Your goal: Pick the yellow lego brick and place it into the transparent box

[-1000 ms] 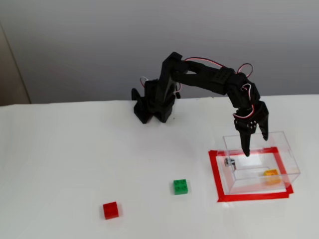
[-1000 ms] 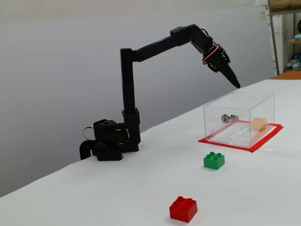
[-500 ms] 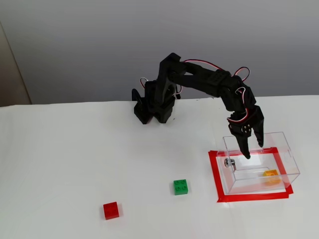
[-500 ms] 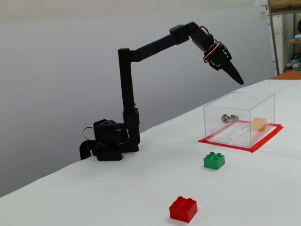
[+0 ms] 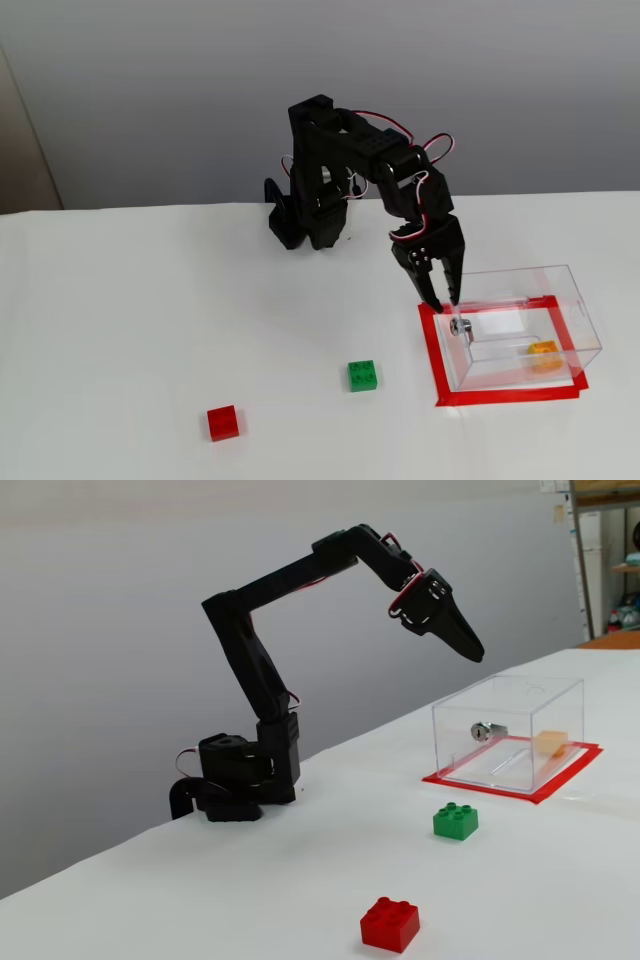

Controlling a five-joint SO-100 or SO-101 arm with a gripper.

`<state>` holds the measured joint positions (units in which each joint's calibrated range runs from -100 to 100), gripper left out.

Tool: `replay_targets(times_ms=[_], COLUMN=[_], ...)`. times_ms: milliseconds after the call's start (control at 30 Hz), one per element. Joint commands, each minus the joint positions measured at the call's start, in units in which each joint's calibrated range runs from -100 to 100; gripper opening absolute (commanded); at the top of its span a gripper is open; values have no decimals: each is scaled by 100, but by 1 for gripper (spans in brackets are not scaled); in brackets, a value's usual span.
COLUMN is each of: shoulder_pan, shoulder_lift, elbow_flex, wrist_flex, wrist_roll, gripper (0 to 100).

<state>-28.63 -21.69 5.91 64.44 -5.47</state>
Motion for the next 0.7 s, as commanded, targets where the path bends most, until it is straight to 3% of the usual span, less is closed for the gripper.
replay_targets(times_ms=[0,667], shoulder_pan=[575,3052], shoulder_lift=[-737,-2808], elbow_flex=[467,2772], wrist_flex=[-12,-12], wrist_roll=[36,667], gripper=[3,2])
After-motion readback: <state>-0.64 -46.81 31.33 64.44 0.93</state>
